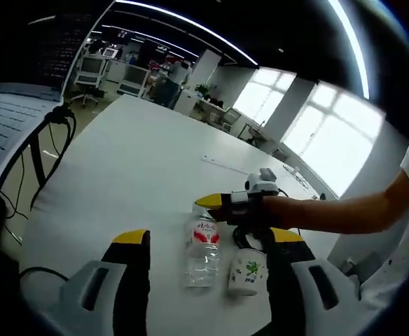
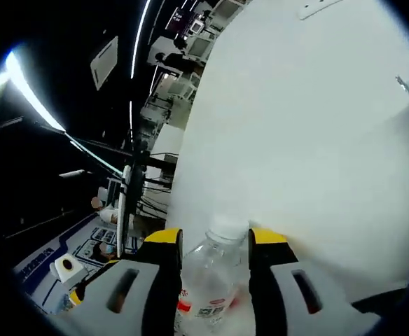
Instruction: Arrange the tabletop items into an orderly group along one side of the table until the central work area is clear of visible clutter.
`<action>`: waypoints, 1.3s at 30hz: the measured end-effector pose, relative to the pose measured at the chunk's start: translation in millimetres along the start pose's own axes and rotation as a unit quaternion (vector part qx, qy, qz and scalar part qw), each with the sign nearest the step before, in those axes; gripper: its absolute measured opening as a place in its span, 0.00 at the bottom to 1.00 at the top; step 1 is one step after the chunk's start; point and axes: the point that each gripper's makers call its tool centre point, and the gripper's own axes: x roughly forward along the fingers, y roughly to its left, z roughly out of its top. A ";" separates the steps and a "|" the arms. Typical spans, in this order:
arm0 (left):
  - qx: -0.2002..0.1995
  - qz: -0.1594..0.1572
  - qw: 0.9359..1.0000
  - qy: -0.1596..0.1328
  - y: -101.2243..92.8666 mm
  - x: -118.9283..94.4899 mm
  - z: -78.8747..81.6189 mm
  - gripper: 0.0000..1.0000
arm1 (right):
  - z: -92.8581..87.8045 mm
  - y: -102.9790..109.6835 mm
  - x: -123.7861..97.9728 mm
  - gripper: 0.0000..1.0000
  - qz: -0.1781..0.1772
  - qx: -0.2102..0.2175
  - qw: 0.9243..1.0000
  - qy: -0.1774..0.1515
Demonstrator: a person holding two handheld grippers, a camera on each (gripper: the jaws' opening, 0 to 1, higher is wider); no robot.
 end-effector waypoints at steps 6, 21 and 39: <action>-0.003 -0.007 1.000 0.002 0.4 2.4 -3.8 0.68 | -0.7 -1.2 2.6 0.29 0.003 0.010 1.000 -0.002; -0.004 -0.016 1.000 0.007 6.7 9.8 -7.9 0.67 | -0.2 -1.9 3.8 0.20 0.008 0.029 0.999 -0.012; 0.003 -0.065 0.997 0.036 6.8 39.7 -15.9 0.66 | 1.4 22.5 -0.1 0.19 0.031 -0.027 0.999 -0.024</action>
